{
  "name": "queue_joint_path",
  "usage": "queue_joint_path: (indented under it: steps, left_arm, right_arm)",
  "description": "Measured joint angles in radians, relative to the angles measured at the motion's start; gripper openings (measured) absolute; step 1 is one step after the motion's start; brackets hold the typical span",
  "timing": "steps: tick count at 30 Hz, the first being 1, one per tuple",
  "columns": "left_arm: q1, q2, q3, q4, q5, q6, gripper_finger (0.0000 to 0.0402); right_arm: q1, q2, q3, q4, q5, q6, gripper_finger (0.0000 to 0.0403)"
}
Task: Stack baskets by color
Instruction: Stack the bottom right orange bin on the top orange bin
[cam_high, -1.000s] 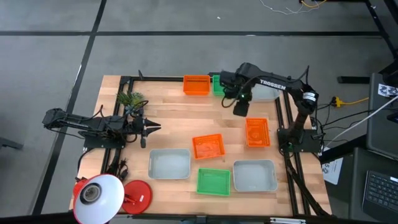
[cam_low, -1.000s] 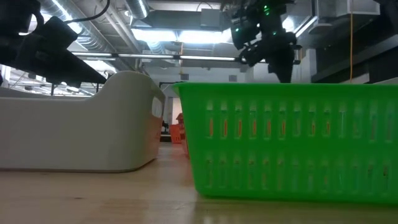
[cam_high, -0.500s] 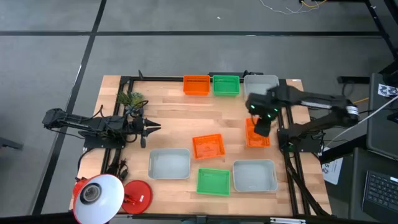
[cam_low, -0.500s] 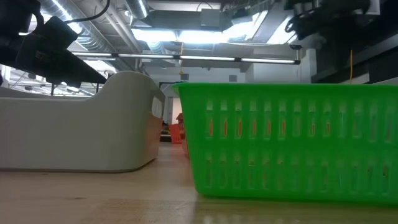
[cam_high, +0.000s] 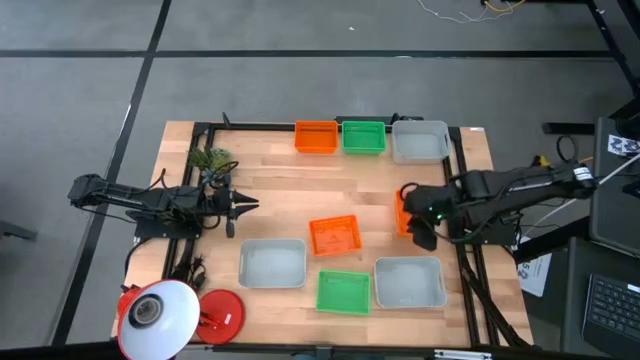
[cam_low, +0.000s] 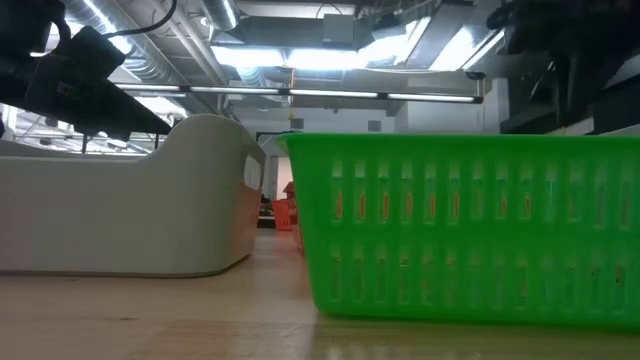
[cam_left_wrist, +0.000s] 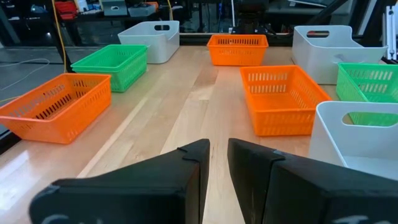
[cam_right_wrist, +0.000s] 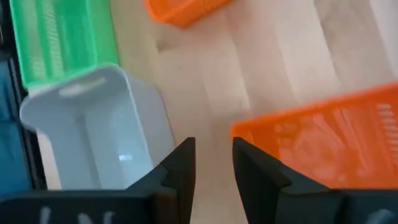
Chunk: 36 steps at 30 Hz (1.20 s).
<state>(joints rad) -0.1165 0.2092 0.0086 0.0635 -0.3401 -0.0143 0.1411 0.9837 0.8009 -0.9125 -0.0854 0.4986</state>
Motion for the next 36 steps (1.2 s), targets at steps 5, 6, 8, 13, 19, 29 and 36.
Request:
queue_joint_path:
  steps: [5, 6, 8, 13, 19, 29, 36]
  left_arm:
    - [0.000, 0.000, 0.000, 0.000, 0.000, 0.000, 0.0051]
    - [0.000, 0.000, 0.000, 0.000, 0.000, 0.000, 0.0051]
    - [0.000, 0.000, 0.000, 0.000, 0.000, 0.000, 0.0051]
    - [0.000, 0.000, 0.000, 0.001, -0.014, 0.000, 0.0051]
    - [0.000, 0.000, 0.000, 0.004, -0.044, 0.000, 0.0051]
    - [0.000, 0.000, 0.000, 0.004, -0.045, 0.000, 0.0051]
    - [0.000, 0.000, 0.000, 0.004, -0.045, 0.000, 0.0051]
  right_arm:
    - [0.002, 0.031, -0.066, 0.053, 0.188, 0.201, 0.0105]
    - [0.002, 0.038, -0.077, 0.047, 0.220, 0.232, 0.0105]
    - [0.001, 0.049, -0.100, 0.031, 0.255, 0.270, 0.0105]
    - [-0.030, 0.091, -0.144, 0.024, 0.284, 0.337, 0.0099]
    - [-0.130, 0.204, -0.151, 0.031, 0.276, 0.296, 0.0093]
    - [-0.318, 0.441, -0.132, 0.389, 0.215, -0.019, 0.0091]
    - [-0.357, 0.525, -0.006, 0.664, -0.034, -0.316, 0.0091]
